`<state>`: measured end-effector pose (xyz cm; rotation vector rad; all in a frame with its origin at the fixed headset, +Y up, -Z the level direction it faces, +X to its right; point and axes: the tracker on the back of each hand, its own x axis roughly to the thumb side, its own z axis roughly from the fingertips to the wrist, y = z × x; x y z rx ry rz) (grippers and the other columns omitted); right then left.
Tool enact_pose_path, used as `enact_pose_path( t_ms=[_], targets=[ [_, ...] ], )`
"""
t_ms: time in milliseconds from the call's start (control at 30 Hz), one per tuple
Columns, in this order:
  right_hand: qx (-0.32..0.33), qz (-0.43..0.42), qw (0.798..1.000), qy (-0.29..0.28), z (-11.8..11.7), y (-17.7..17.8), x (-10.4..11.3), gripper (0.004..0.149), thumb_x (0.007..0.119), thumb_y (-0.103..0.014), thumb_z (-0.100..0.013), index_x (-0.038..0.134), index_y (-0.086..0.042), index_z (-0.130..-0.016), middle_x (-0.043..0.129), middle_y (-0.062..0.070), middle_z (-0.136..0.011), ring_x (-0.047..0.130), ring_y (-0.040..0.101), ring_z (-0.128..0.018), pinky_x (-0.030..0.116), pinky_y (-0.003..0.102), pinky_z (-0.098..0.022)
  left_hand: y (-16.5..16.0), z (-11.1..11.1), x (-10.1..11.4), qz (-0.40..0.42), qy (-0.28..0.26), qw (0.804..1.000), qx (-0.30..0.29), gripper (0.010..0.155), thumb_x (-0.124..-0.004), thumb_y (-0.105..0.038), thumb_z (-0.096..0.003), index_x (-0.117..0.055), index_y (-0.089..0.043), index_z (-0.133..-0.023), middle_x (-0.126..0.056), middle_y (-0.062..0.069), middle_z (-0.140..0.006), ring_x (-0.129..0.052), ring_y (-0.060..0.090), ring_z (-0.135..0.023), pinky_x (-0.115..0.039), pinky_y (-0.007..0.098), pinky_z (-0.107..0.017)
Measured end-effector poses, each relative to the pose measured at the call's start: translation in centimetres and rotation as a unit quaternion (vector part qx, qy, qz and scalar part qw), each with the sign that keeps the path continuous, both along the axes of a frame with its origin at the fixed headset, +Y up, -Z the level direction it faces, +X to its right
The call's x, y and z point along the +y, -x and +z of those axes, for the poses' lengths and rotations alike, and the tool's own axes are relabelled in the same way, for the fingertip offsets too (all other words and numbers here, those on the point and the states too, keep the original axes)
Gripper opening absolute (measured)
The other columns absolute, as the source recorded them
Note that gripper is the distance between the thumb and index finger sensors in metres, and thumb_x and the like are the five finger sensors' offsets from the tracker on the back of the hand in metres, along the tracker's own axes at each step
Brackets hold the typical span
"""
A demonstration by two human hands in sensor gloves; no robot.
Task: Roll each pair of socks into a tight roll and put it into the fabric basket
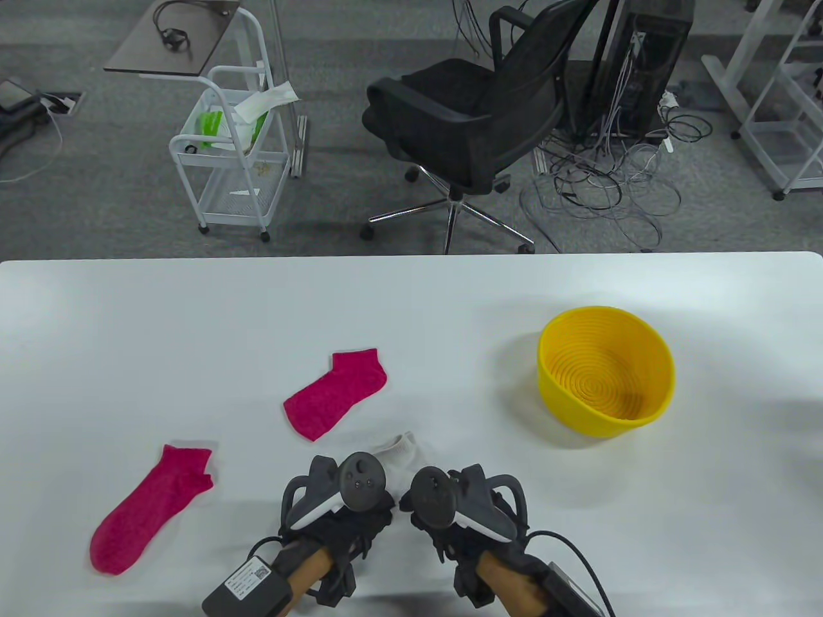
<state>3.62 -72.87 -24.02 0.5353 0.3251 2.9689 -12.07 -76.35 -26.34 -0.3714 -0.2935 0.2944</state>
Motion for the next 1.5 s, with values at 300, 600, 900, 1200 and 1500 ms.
enact_pose_path(
  t_ms=[300, 600, 900, 1200, 1500],
  targets=[
    [-0.043, 0.015, 0.999, 0.029, -0.4, 0.0, -1.7, 0.042, 0.086, -0.039, -0.040, 0.084, -0.036, -0.082, 0.088, -0.009, -0.089, 0.092, 0.020, -0.081, 0.074, 0.052, -0.061, -0.3, 0.4, 0.1, -0.010, -0.018, 1.000, 0.009, 0.046, -0.078, -0.043, -0.0386, -0.091, -0.023, -0.078, -0.094, 0.005, -0.068, -0.099, 0.021, -0.044, -0.079, 0.046, -0.041],
    [-0.066, 0.042, 0.997, 0.018, -0.9, -0.1, -2.7, 0.053, 0.092, -0.046, -0.035, 0.081, -0.034, -0.085, 0.085, -0.009, -0.091, 0.088, 0.020, -0.084, 0.072, 0.052, -0.063, 0.2, 1.1, 2.7, 0.015, -0.057, 0.998, 0.009, 0.050, -0.082, -0.046, -0.0369, -0.092, -0.027, -0.082, -0.093, 0.006, -0.076, -0.100, 0.024, -0.051, -0.079, 0.047, -0.044],
    [-0.070, 0.055, 0.996, -0.009, -1.0, 0.2, -2.8, 0.048, 0.086, -0.045, -0.038, 0.082, -0.034, -0.084, 0.088, -0.010, -0.088, 0.090, 0.018, -0.081, 0.073, 0.051, -0.063, -0.3, 0.9, 0.8, -0.031, -0.036, 0.999, -0.001, 0.055, -0.087, -0.047, -0.0347, -0.086, -0.026, -0.085, -0.090, 0.005, -0.080, -0.099, 0.023, -0.054, -0.078, 0.047, -0.046],
    [-0.056, 0.032, 0.998, 0.027, -1.1, -0.5, -2.2, 0.046, 0.085, -0.045, -0.039, 0.084, -0.034, -0.084, 0.088, -0.009, -0.088, 0.090, 0.018, -0.082, 0.072, 0.052, -0.064, -1.0, 0.8, 0.5, -0.042, -0.063, 0.997, -0.017, 0.048, -0.089, -0.042, -0.0340, -0.091, -0.024, -0.079, -0.095, 0.005, -0.071, -0.100, 0.021, -0.047, -0.079, 0.046, -0.044],
    [-0.002, 0.018, 1.000, 0.025, 0.1, -0.1, -0.3, 0.042, 0.086, -0.043, -0.039, 0.086, -0.038, -0.080, 0.089, -0.010, -0.088, 0.091, 0.018, -0.081, 0.072, 0.052, -0.064, -0.8, 0.6, 0.3, -0.020, -0.037, 0.999, -0.023, 0.045, -0.078, -0.040, -0.0388, -0.092, -0.024, -0.079, -0.094, 0.006, -0.070, -0.100, 0.022, -0.047, -0.078, 0.046, -0.043]
  ],
)
